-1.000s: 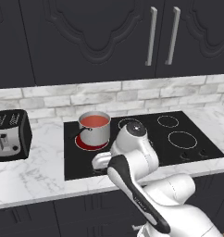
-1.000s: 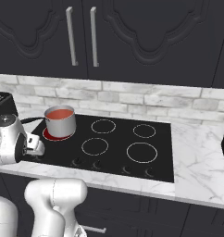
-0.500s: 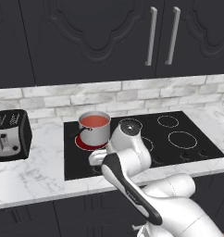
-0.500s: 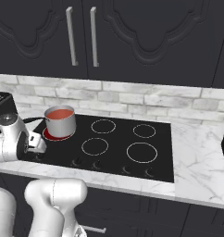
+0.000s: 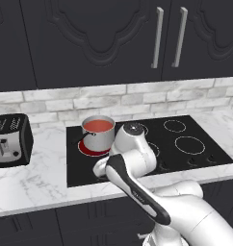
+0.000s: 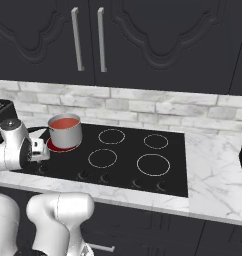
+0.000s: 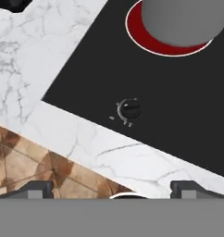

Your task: Wait until the marinara sauce is simmered to a deep red color and then turn off the stove.

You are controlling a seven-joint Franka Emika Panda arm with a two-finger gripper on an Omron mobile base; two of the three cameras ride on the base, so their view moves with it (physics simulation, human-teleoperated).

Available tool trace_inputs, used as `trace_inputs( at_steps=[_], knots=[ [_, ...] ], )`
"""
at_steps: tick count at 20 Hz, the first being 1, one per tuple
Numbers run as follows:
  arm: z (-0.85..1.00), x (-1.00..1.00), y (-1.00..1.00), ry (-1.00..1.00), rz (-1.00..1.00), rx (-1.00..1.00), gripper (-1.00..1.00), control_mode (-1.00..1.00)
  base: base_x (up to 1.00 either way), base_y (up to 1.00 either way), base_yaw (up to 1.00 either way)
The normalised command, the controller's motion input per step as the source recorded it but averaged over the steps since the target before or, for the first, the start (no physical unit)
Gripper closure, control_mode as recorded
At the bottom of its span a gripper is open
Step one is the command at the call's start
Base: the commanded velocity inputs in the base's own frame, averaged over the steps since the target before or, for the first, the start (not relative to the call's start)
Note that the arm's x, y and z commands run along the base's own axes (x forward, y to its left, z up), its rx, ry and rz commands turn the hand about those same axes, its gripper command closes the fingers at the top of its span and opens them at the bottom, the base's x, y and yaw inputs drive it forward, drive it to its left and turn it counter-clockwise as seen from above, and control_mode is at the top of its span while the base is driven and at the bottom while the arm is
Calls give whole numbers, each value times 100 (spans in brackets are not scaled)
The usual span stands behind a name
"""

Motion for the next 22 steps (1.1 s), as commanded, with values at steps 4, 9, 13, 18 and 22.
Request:
trace_inputs(
  at_steps=[4,9,13,18,22],
  knots=[
    [-2,0,0,0,28,-11,-100,-100,0,0,0],
    [-6,0,0,0,28,-16,-100,-100,0,0,0],
    [-12,0,0,0,28,-20,-100,-100,0,0,0],
    [-2,0,0,0,28,-15,-100,-100,0,0,0],
    [0,0,0,0,29,-6,-100,-100,0,0,0]
  ],
)
